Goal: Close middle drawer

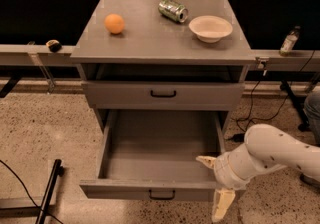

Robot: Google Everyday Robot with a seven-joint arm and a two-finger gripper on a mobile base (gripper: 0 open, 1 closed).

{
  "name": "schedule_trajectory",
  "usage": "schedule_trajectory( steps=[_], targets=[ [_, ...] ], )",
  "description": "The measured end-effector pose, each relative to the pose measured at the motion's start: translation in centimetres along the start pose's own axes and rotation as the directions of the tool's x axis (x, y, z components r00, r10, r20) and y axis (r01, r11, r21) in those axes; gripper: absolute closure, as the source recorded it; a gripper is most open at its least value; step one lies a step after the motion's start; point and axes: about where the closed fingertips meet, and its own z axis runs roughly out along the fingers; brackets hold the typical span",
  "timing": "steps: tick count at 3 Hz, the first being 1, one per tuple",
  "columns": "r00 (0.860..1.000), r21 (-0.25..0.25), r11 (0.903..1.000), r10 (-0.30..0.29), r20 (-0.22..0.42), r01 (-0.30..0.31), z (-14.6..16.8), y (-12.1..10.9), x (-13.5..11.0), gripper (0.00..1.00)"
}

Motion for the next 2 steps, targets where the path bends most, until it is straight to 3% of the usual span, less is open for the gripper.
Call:
schedule_trajectory(
  steps=[2],
  targets=[
    [0.998, -0.004, 0.9991, 0.042, 0.048, -0.042, 5.7, 1.0, 3.2, 0.48]
  ],
)
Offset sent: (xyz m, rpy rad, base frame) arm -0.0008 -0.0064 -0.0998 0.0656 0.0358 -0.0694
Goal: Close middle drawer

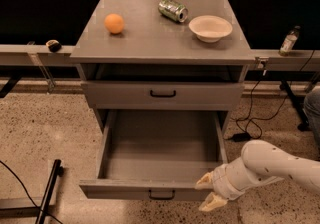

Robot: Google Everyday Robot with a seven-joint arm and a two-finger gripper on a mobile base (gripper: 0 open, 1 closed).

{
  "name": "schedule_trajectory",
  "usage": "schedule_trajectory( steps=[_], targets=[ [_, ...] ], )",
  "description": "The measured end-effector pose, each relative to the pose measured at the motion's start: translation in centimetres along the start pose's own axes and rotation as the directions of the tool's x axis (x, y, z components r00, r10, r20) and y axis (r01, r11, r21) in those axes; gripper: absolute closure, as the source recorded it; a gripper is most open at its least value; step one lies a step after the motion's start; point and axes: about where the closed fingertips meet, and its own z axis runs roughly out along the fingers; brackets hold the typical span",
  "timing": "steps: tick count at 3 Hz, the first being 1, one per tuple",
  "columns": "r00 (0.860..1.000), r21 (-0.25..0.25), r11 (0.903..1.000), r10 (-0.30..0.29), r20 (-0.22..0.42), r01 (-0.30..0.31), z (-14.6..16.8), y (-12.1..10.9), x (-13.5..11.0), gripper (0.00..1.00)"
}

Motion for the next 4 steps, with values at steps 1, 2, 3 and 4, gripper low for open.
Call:
schedule_trajectory(
  steps=[1, 2, 3, 4],
  targets=[
    [1.0, 0.006, 0.9997, 0.024, -0.003, -0.024, 2.0, -0.4, 1.7, 0.71],
    [0.999, 0.017, 0.9984, 0.054, -0.006, -0.054, 4.0, -0.5, 3.1, 0.94],
    [0.998, 0.021, 0.9981, 0.059, -0.006, -0.059, 4.4, -0.6, 3.3, 1.0],
    [0.998, 0.021, 0.9981, 0.059, -0.006, -0.059, 4.4, -0.6, 3.3, 1.0]
  ],
)
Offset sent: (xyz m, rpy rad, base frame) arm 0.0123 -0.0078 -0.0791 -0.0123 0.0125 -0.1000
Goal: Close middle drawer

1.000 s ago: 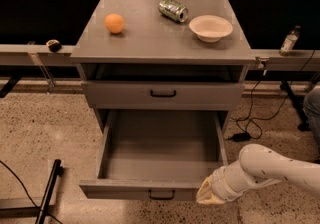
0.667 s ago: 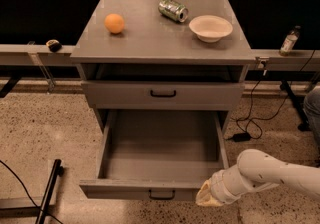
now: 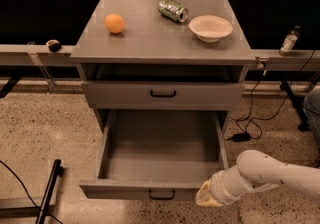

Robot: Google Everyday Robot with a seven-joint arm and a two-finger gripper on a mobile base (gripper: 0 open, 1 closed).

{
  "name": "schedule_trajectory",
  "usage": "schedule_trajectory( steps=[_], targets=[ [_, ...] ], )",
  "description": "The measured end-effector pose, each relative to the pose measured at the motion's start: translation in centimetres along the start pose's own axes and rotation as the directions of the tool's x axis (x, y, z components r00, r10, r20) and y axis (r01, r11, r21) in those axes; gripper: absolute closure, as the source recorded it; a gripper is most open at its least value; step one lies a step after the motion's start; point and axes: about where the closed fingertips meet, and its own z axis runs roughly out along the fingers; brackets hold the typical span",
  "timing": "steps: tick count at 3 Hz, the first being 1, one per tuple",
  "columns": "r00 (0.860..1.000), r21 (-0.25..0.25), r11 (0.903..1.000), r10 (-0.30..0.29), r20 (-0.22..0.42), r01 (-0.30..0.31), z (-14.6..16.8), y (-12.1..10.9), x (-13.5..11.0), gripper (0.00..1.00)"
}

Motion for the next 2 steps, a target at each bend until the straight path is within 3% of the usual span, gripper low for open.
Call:
schedule_trajectory(
  steps=[2],
  targets=[
    [0.999, 0.104, 0.9946, 0.005, 0.047, -0.01, 3.9, -0.7, 0.8, 1.0]
  ],
)
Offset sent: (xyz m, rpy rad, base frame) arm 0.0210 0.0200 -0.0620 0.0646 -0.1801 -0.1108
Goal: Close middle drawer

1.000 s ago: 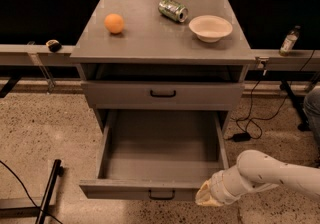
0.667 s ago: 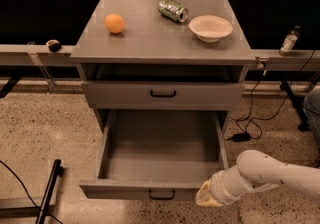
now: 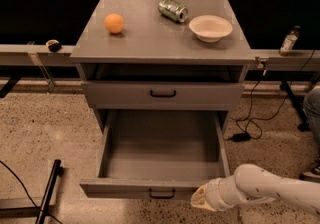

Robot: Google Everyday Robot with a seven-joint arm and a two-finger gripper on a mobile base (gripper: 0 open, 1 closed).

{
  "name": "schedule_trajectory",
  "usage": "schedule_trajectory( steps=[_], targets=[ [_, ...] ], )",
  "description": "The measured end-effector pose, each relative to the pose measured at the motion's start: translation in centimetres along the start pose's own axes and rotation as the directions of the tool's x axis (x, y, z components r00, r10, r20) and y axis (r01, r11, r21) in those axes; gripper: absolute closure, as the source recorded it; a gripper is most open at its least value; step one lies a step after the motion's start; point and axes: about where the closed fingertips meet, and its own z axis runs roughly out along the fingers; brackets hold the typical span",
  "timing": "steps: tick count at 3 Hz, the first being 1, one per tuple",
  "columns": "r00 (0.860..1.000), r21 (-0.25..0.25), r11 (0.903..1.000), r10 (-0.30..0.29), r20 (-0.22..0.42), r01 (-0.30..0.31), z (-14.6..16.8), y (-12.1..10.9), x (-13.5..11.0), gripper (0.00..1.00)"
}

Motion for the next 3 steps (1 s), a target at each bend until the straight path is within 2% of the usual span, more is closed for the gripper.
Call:
schedule_trajectory(
  steps=[1, 2, 3],
  targets=[
    [1.0, 0.108, 0.9941, 0.008, 0.021, -0.01, 1.1, -2.4, -0.7, 1.0],
    [0.998, 0.193, 0.9812, -0.017, 0.053, 0.006, 1.0, -4.9, -1.4, 1.0],
    [0.994, 0.249, 0.9671, -0.072, 0.082, 0.05, 1.2, -7.0, -1.5, 1.0]
  ],
)
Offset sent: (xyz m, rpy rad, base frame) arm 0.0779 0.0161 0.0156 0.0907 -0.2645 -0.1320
